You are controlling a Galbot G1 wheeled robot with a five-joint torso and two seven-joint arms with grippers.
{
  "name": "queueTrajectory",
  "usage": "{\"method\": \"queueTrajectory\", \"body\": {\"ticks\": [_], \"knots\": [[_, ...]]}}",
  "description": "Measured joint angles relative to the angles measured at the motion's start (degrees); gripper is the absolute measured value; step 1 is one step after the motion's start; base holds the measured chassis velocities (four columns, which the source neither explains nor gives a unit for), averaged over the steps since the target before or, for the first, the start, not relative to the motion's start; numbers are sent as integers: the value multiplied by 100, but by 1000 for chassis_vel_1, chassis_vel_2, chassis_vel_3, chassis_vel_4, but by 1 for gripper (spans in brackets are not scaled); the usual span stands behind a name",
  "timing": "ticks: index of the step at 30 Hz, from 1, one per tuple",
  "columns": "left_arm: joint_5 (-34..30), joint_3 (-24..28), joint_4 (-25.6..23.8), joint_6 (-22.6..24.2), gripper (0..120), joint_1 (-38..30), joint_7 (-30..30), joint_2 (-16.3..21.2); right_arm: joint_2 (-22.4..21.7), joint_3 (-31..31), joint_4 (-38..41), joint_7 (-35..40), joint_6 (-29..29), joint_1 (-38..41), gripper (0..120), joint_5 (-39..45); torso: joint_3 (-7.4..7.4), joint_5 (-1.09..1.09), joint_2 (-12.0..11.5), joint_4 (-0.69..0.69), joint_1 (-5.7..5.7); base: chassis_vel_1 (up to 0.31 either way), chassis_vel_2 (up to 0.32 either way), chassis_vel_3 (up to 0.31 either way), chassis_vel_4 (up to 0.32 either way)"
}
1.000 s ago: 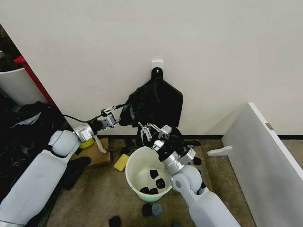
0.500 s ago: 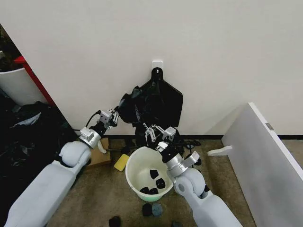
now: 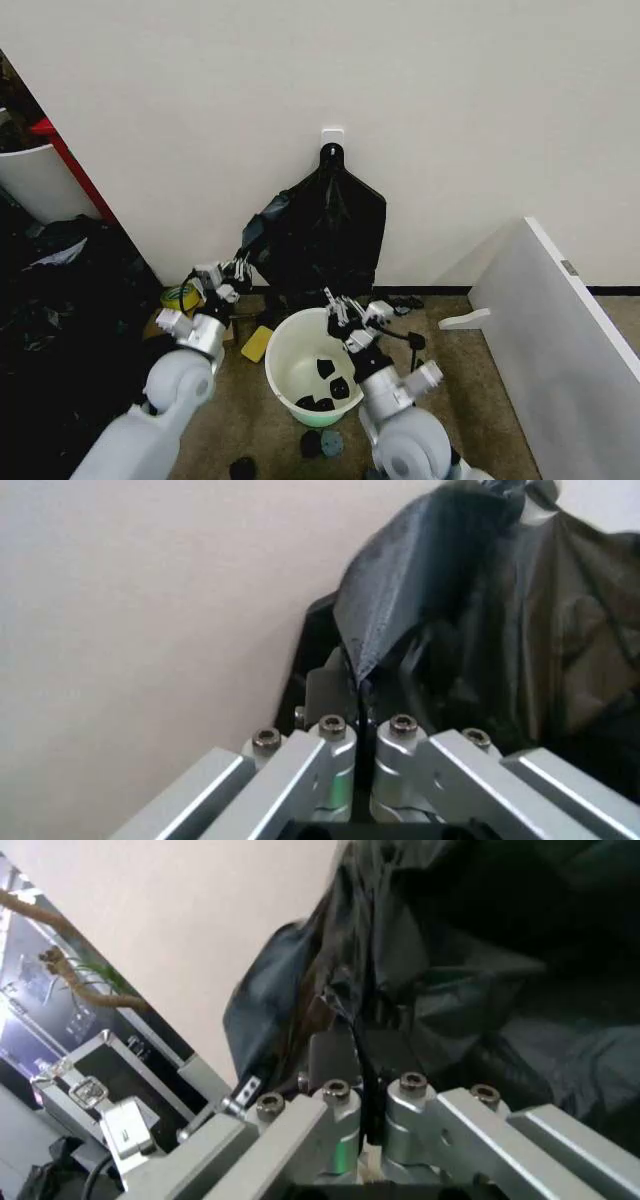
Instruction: Place the garbage bag over the trash bin.
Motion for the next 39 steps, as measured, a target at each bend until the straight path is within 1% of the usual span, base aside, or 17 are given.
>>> {"method": "queueTrajectory", "body": {"ticks": [1,4,8,9,13,19,25,30,39], "knots": [[0,0,0,0,0,0,0,0,0,0,0,0,0,0,0,0,0,0,0,0,0,0,0,0,0],[331,-131,-293,53,0,323,-162,4,-161,-85,363,325,23,-254,0,19,0,1,0,0,0,0,0,0,0],[732,-171,-658,46,0,599,-196,64,-367,-157,890,771,-73,-466,0,178,0,0,0,0,0,0,0,0,0],[732,-171,-658,46,0,599,-196,64,-367,-157,890,771,-73,-466,0,178,0,0,0,0,0,0,0,0,0],[992,-182,-924,-88,0,682,-65,148,-542,18,1220,721,-75,-573,0,139,1,0,-1,-1,1,0,0,0,0],[1115,-195,-1148,-151,0,745,30,226,-633,236,1632,689,-85,-632,0,139,0,0,-1,-1,1,0,0,0,0],[1238,-98,-1180,-158,0,806,66,154,-612,258,1496,681,-100,-642,0,4,1,0,-1,-1,1,0,0,0,0],[1472,1,-1063,-153,0,897,67,86,-547,239,1209,689,-96,-596,0,-53,1,0,-1,0,1,0,0,0,0],[1673,113,-904,-205,0,1203,36,-38,-577,177,672,837,-70,-540,0,-120,1,0,-1,-1,1,0,0,0,0]]}}
